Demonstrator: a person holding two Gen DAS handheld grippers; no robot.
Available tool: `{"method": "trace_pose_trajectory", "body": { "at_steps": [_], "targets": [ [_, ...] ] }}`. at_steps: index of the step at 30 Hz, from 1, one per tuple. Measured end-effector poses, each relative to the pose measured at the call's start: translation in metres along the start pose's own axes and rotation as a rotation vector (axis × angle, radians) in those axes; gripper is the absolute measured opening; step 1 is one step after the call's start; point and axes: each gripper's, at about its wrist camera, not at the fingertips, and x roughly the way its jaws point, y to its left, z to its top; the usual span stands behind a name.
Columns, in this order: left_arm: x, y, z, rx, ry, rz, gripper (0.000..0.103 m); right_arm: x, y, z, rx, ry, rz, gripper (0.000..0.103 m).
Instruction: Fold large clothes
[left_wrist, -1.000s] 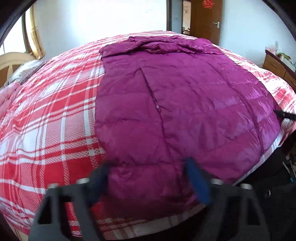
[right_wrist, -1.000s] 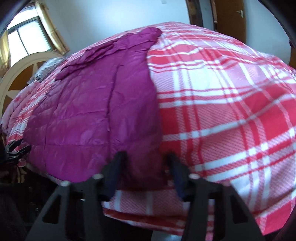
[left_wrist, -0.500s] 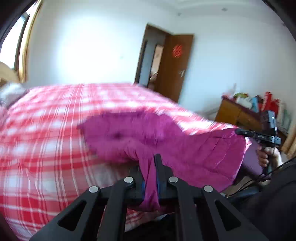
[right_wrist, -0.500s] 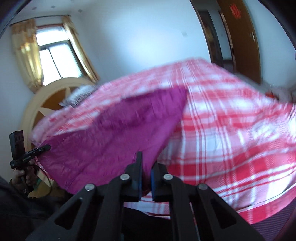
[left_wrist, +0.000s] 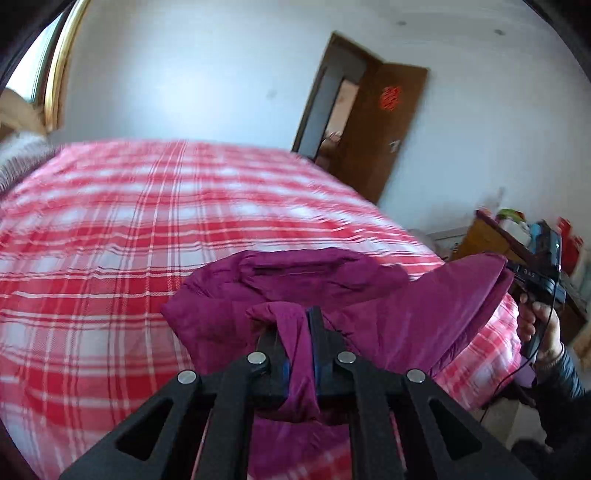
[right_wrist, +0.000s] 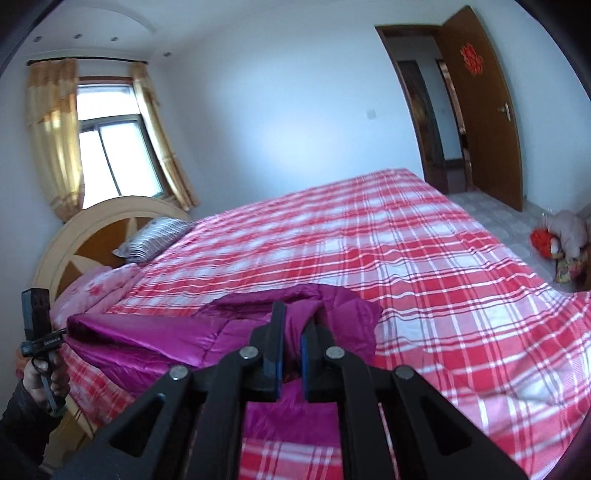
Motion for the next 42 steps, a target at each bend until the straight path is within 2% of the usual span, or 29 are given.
{"method": "trace_pose_trajectory", "body": {
  "at_steps": [3,6,12,13,14,15,16,18,22,24,26,27,29,30,31,32,34,35,38,42],
  "targets": [
    [0.043,0.024,0.018,-0.028,0.044,0.067,0.011,0.051,-0.023,0.011,0.041,0.030,-0.041,0.009],
    [0.067,0.046,0.022,-0.085,0.103,0.067,0.016,0.091,-0.043,0.019,0.071,0.058,-0.071,0.009],
    [0.074,0.077,0.033,-0.142,0.126,0.045,0.024,0.157,-0.071,0.018,0.084,0.153,-0.126,0.009],
    [0.073,0.081,0.034,-0.147,0.125,0.071,0.027,0.164,-0.074,0.017,0.092,0.161,-0.131,0.009],
    [0.071,0.085,0.035,-0.141,0.120,0.136,0.033,0.173,-0.077,0.016,0.104,0.178,-0.129,0.009],
    [0.068,0.088,0.035,-0.121,0.107,0.214,0.051,0.178,-0.078,0.015,0.110,0.189,-0.129,0.009],
    [0.063,0.088,0.036,-0.111,0.093,0.258,0.064,0.184,-0.078,0.013,0.105,0.200,-0.139,0.009],
    [0.048,0.093,0.037,-0.111,0.026,0.346,0.067,0.190,-0.079,0.010,0.102,0.213,-0.147,0.009],
    [0.041,0.061,0.040,-0.062,-0.042,0.347,0.071,0.192,-0.079,0.002,0.091,0.229,-0.172,0.011],
    [0.052,0.029,0.040,0.004,-0.064,0.322,0.078,0.195,-0.082,-0.002,0.108,0.239,-0.194,0.012],
    [0.069,0.001,0.038,0.066,-0.060,0.298,0.079,0.200,-0.085,-0.004,0.120,0.243,-0.206,0.013],
    [0.080,-0.012,0.035,0.087,-0.056,0.288,0.079,0.201,-0.085,-0.004,0.126,0.243,-0.217,0.016],
    [0.112,-0.030,0.028,0.132,0.012,0.304,0.080,0.205,-0.083,-0.002,0.132,0.240,-0.234,0.033],
    [0.126,-0.033,0.025,0.148,0.038,0.333,0.080,0.204,-0.081,0.000,0.127,0.236,-0.254,0.065],
    [0.137,-0.034,0.022,0.170,0.047,0.366,0.080,0.203,-0.079,0.002,0.120,0.226,-0.279,0.092],
    [0.150,-0.034,0.017,0.199,0.059,0.422,0.080,0.196,-0.077,0.006,0.116,0.195,-0.294,0.094],
    [0.166,-0.026,0.011,0.182,0.095,0.478,0.080,0.185,-0.064,0.015,0.084,0.165,-0.289,0.091],
    [0.170,-0.021,0.009,0.153,0.107,0.486,0.080,0.181,-0.052,0.019,0.050,0.164,-0.292,0.089],
    [0.173,-0.014,0.007,0.106,0.099,0.492,0.080,0.178,-0.006,0.021,-0.072,0.164,-0.223,0.089],
    [0.184,-0.008,0.005,0.102,0.105,0.529,0.080,0.207,0.046,0.005,-0.192,0.219,-0.127,0.087]
  ]
}}
